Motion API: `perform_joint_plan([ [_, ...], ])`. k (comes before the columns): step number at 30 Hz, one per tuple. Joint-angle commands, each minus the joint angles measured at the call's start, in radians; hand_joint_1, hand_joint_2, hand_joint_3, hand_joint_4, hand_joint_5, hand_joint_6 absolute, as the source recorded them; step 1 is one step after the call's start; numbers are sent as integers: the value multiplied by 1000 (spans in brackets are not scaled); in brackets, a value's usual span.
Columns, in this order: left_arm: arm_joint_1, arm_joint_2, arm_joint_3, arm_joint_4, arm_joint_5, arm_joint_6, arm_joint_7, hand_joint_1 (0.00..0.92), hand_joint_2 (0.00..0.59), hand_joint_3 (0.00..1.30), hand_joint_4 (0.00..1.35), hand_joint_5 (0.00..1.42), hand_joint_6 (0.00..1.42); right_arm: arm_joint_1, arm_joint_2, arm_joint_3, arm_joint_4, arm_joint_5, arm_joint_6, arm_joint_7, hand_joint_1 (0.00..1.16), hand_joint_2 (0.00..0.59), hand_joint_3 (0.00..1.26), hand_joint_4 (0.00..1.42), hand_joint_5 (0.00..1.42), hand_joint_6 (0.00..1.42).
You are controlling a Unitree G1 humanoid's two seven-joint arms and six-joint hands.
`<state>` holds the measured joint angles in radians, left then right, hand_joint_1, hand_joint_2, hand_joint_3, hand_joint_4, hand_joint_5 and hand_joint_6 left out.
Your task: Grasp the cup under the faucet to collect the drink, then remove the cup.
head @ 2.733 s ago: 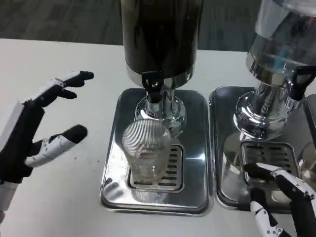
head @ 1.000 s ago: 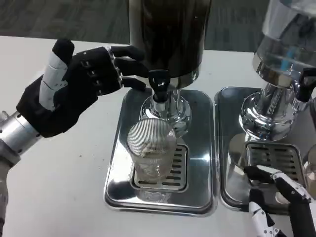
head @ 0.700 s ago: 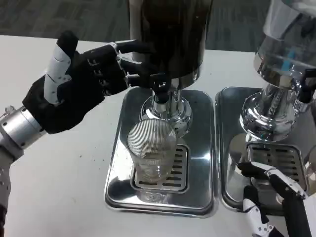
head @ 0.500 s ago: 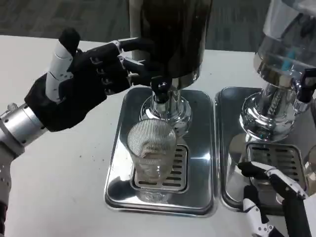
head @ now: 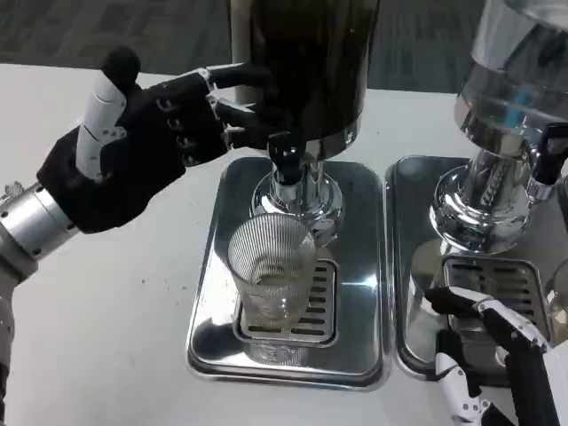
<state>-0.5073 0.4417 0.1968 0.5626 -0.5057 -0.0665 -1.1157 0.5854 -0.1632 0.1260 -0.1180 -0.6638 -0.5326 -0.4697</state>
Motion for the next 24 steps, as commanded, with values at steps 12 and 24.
perform_joint_plan([
  [12,34,23,53,-49,-7,34,-17,0,100,314,197,211,302,-15,-13,-9,1,19,6,24,382,461,427,414,372,251],
  [24,68,-2,22,-151,-27,120,-64,0,100,324,213,222,324,1,-6,-7,2,28,8,22,382,461,427,414,372,251],
])
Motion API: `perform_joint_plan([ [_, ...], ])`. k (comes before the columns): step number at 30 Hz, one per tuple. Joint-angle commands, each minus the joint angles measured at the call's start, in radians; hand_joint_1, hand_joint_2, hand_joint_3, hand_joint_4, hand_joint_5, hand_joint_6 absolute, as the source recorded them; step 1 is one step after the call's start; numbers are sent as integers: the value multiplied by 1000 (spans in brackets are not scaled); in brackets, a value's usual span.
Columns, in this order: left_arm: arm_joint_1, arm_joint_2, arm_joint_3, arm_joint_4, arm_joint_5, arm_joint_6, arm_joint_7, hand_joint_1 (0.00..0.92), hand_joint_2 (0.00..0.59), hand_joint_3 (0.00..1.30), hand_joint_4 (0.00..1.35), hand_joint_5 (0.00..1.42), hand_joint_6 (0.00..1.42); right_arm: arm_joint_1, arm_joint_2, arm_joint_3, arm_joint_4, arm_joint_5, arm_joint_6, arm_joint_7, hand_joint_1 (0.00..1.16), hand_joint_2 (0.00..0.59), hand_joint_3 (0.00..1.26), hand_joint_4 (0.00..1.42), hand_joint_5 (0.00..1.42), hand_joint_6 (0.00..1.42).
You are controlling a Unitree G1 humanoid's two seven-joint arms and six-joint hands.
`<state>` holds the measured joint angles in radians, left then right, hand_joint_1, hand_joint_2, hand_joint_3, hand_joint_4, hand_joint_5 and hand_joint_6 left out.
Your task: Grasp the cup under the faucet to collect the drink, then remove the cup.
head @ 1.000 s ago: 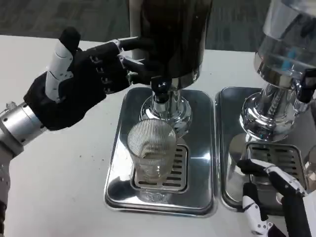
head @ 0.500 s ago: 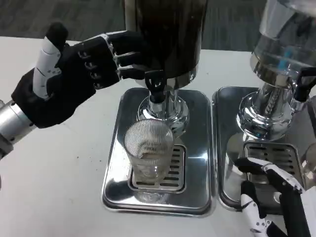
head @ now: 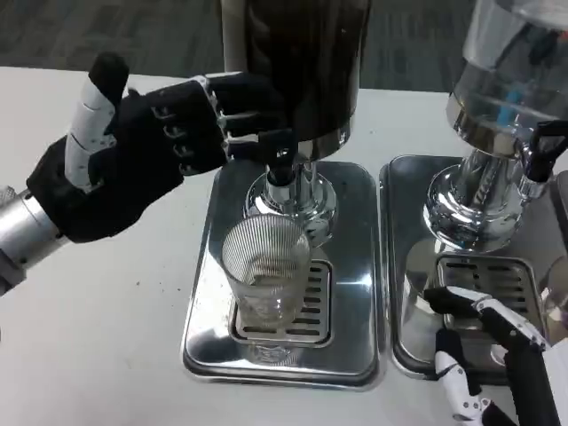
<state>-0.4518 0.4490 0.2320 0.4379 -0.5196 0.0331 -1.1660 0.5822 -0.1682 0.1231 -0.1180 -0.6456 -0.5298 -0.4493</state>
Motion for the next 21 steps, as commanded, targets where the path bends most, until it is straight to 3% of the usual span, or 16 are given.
perform_joint_plan([
  [1,10,-10,-16,-26,-11,21,-12,0,100,325,214,222,324,4,-1,-3,2,9,6,2,382,461,427,415,372,251],
  [21,-48,-47,-35,14,35,-58,28,0,99,332,222,223,310,19,19,0,4,6,6,-14,382,461,432,420,383,251],
])
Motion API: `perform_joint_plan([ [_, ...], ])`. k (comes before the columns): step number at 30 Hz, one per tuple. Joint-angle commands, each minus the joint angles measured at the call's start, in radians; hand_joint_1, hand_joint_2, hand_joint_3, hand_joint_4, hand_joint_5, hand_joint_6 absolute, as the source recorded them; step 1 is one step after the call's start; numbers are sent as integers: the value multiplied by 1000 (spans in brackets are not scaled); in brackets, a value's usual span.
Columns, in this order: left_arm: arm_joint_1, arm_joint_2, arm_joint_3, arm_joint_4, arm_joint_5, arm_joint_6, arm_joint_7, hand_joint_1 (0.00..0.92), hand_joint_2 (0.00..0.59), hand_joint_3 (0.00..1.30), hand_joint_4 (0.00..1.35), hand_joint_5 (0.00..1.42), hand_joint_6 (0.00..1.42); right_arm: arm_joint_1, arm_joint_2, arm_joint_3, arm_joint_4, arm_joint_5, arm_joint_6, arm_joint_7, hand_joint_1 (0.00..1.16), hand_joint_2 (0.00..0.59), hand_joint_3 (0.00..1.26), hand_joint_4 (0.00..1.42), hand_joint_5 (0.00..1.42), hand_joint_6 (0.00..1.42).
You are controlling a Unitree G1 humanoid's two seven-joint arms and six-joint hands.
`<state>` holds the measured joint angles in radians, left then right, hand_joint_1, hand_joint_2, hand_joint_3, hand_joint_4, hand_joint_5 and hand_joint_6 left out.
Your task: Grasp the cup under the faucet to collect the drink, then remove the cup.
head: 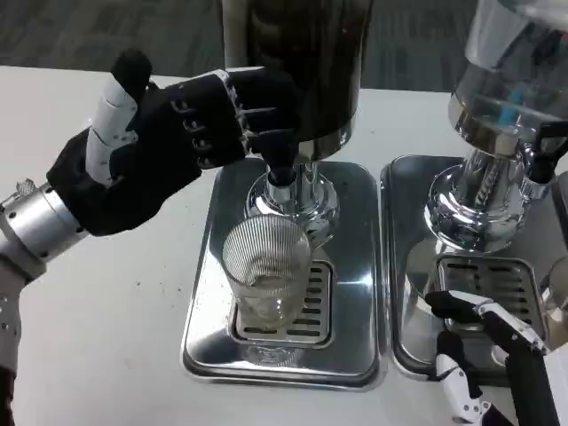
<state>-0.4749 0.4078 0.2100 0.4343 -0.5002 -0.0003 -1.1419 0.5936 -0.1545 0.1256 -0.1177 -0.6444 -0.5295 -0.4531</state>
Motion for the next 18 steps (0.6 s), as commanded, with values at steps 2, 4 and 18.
perform_joint_plan([
  [2,-32,-8,-17,29,21,-32,4,0,99,332,222,223,309,8,6,-4,6,11,3,-10,382,461,432,420,385,251],
  [4,-37,-8,-22,39,25,-42,2,0,99,332,222,223,308,10,7,-5,5,11,4,-10,382,461,433,420,386,251],
  [18,-51,-19,-68,91,81,-172,-22,0,99,343,230,210,292,12,17,-10,17,39,3,-5,382,461,433,420,387,251],
])
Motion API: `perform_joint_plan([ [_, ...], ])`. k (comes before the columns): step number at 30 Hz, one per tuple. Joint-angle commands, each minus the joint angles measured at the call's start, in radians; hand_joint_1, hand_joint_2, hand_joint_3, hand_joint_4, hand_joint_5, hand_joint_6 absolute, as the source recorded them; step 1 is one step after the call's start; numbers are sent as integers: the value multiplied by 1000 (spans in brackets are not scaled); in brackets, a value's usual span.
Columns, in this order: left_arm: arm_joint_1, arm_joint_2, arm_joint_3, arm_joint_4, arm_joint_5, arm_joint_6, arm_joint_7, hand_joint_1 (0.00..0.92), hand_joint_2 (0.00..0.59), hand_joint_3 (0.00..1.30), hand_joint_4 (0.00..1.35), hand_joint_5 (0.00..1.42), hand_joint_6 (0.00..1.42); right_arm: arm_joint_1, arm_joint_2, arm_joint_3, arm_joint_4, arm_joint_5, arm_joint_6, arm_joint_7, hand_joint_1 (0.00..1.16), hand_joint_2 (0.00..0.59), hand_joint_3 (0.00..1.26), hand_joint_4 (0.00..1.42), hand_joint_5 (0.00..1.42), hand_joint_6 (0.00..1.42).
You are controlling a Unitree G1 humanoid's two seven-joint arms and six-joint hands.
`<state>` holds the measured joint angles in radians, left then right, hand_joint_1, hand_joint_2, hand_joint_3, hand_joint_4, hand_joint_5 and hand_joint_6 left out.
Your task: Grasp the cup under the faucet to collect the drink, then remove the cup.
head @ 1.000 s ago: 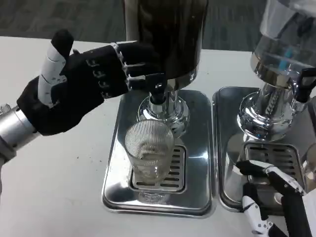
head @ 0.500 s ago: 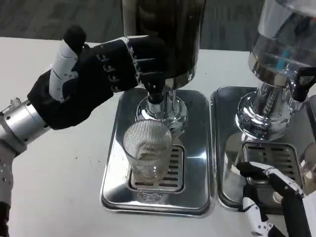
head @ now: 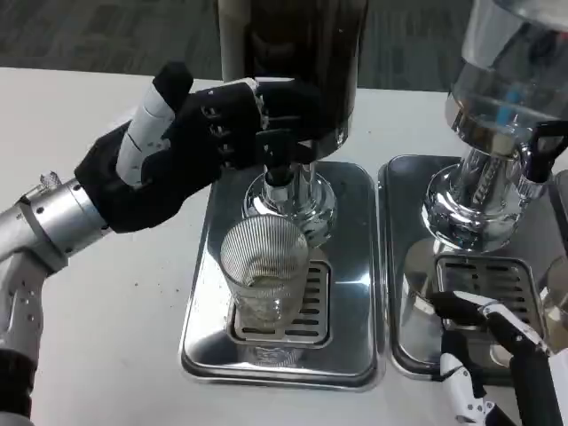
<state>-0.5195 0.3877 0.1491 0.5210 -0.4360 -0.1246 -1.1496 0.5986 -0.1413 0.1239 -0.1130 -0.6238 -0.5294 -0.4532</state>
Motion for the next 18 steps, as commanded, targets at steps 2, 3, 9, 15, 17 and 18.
perform_joint_plan([
  [2,-2,2,-9,0,21,-66,-18,0,98,344,231,210,292,6,2,-9,10,13,4,-6,382,461,433,420,389,251],
  [3,1,2,-11,-3,22,-73,-20,0,96,351,232,209,283,6,2,-10,11,16,2,-5,382,461,433,420,391,250],
  [9,9,6,-21,1,29,-104,-30,0,96,353,232,209,277,2,1,-11,13,21,4,0,382,461,433,420,396,250],
  [15,22,11,-29,2,41,-160,-41,0,99,354,232,207,273,5,-2,-13,9,21,7,2,382,461,433,420,397,250],
  [17,26,11,-32,2,46,-181,-44,0,100,354,232,207,272,5,-3,-13,10,26,5,3,382,461,433,420,397,250],
  [18,28,12,-33,3,51,-198,-47,0,99,354,232,206,272,6,-3,-14,9,26,5,3,382,460,433,420,397,250],
])
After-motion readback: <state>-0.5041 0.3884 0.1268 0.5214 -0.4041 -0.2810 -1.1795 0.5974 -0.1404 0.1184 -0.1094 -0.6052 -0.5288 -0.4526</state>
